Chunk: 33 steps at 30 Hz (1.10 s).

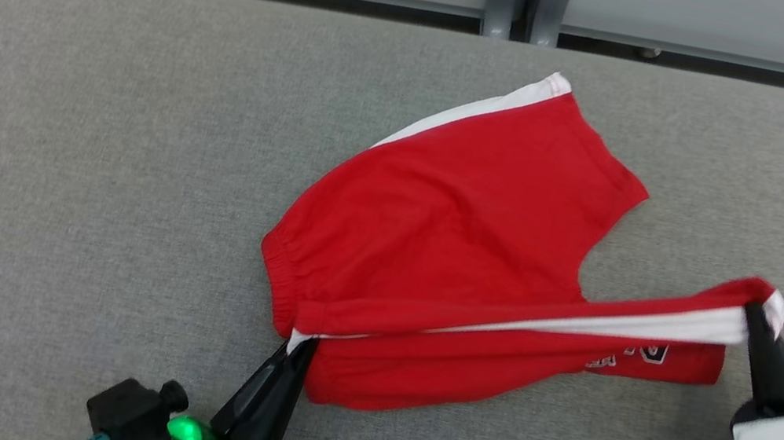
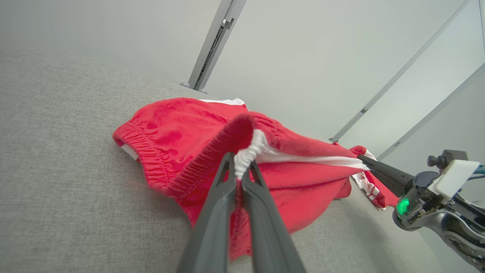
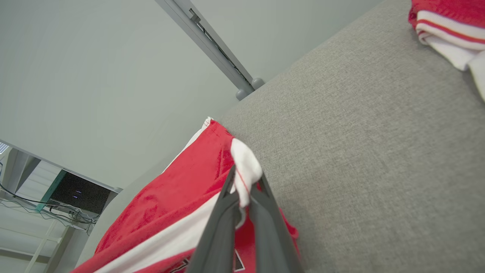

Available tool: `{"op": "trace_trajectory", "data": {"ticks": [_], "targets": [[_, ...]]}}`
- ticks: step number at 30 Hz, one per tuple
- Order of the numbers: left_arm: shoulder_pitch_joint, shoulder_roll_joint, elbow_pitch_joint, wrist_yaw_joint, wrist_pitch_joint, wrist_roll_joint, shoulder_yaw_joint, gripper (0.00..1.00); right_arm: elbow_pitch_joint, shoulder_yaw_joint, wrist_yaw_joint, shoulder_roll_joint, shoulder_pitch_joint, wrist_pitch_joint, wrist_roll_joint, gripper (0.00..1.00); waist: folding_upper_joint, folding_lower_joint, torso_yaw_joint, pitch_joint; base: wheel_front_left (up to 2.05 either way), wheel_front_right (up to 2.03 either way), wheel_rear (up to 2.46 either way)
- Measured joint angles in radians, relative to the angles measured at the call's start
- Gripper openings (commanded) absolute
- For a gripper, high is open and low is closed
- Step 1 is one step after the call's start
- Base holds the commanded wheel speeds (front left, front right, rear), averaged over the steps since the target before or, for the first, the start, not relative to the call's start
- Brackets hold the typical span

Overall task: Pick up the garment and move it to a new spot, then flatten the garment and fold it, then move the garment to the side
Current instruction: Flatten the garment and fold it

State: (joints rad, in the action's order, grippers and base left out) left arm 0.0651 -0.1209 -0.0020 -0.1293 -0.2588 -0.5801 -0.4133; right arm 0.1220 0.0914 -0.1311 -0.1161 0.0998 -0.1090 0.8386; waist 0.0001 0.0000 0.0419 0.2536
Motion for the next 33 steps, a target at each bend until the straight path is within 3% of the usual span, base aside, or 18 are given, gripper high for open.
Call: {"op": "trace_trajectory", "data": {"ticks": [13,19,33], "targets": [[-0.236,0.025,0.073,0.0,0.048,-0.11,-0.09,0.0,0.194,0.077,0.0,0.009,0.463,-0.219,-0.233,0.0,-0.0001,0.0,0.161,0.123,0.0,0.0,0.0],[-0.314,0.04,0.142,0.0,0.051,-0.138,-0.115,0.0,0.267,0.058,0.0,-0.004,0.568,-0.264,-0.314,0.0,0.0,0.0,0.215,0.136,0.0,0.0,0.0],[-0.428,0.058,0.266,0.0,0.029,-0.195,-0.146,0.0,0.37,0.017,0.0,-0.027,0.697,-0.31,-0.414,0.0,0.0,0.0,0.243,0.166,0.0,0.0,0.0]]}}
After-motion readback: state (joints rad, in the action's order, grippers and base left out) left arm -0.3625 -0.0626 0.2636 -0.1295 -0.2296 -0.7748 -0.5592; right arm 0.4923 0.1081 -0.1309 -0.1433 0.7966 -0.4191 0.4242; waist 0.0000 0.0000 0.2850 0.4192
